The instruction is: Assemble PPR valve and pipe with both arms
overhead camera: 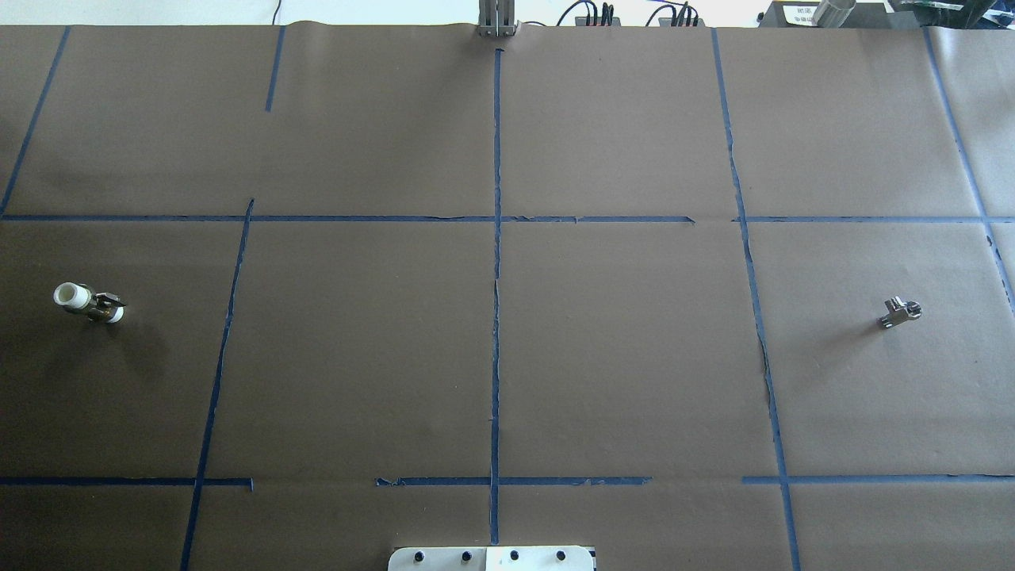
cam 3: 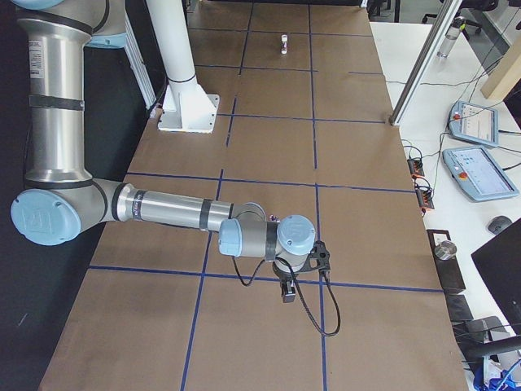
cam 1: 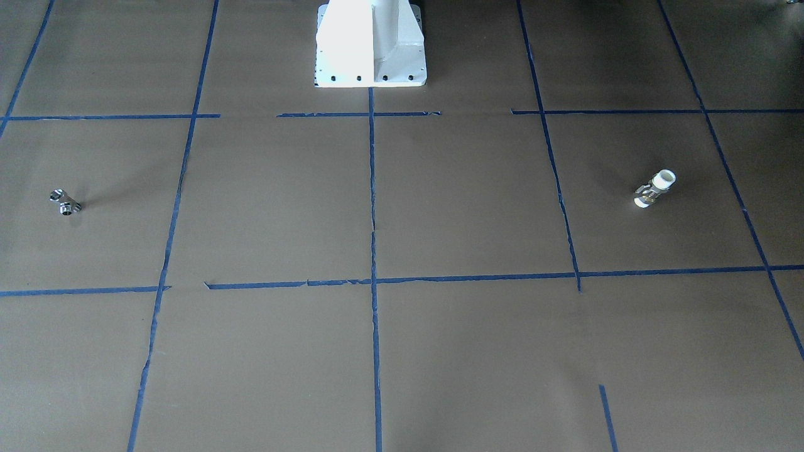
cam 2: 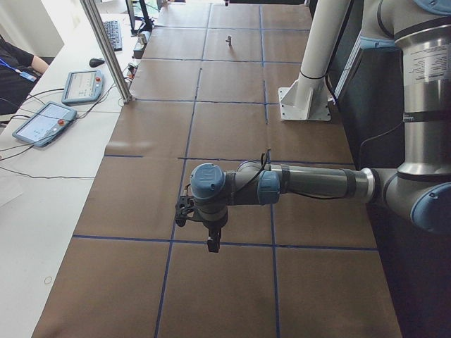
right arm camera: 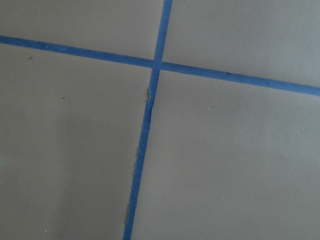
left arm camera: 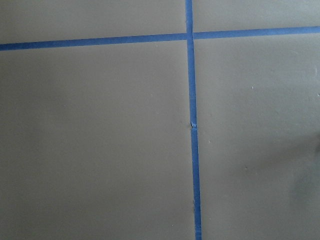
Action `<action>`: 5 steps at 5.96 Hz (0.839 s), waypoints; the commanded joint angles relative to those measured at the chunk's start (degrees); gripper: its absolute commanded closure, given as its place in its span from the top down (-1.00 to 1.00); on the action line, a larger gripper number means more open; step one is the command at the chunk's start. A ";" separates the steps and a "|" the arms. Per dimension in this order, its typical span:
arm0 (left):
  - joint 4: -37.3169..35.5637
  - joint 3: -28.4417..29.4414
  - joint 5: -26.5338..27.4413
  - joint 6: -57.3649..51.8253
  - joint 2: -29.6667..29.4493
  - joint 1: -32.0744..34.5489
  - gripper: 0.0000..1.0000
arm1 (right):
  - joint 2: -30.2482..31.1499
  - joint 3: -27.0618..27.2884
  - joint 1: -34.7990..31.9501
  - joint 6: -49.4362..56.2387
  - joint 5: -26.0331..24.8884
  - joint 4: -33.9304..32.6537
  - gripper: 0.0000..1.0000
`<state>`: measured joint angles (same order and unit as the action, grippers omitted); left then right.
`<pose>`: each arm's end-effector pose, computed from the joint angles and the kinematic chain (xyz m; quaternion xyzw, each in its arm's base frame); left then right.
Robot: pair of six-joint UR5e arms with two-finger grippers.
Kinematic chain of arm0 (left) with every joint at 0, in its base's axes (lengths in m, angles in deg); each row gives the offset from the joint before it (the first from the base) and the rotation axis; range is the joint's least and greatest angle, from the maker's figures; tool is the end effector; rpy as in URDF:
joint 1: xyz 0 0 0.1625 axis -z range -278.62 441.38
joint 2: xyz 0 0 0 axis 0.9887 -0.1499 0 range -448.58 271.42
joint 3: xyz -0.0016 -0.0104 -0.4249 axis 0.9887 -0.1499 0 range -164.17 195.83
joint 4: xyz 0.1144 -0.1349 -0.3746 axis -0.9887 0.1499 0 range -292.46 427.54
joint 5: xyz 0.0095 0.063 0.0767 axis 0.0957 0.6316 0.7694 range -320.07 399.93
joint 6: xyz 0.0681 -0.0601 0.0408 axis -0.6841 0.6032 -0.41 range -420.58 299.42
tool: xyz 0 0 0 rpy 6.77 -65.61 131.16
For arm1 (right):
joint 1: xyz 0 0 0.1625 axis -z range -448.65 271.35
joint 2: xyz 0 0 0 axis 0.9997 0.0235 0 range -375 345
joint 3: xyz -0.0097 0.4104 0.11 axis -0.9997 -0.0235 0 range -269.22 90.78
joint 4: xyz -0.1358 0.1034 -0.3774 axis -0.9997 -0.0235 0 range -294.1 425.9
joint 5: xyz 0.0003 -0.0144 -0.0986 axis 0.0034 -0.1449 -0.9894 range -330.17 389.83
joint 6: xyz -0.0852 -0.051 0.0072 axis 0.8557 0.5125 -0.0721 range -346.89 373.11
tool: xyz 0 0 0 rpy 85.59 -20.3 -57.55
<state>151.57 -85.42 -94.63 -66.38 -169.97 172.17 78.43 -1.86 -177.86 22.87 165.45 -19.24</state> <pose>-0.0692 -0.4226 0.6413 -0.0052 0.3799 0.0294 0.9245 0.0558 -0.4635 0.6998 0.0207 -0.3872 -0.0807 0.9182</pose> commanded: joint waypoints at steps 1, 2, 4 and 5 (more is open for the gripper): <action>-0.27 -0.17 0.00 -0.09 0.00 -0.34 1.00 | -0.09 0.08 0.00 0.00 -0.09 0.06 1.00; -0.10 -0.44 0.09 -0.09 -0.09 -0.52 1.00 | -0.09 0.08 0.00 0.00 -0.09 0.06 1.00; 0.43 -0.61 0.01 0.26 -3.22 -3.50 1.00 | -0.44 -0.09 0.00 0.00 -0.17 0.06 1.00; 1.57 1.30 0.35 0.52 -9.43 -3.77 1.00 | -0.44 -0.01 0.00 0.00 -0.18 0.06 1.00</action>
<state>152.27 -85.38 -94.46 -66.05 -174.58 168.87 78.08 -1.87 -177.86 22.87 165.29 -19.18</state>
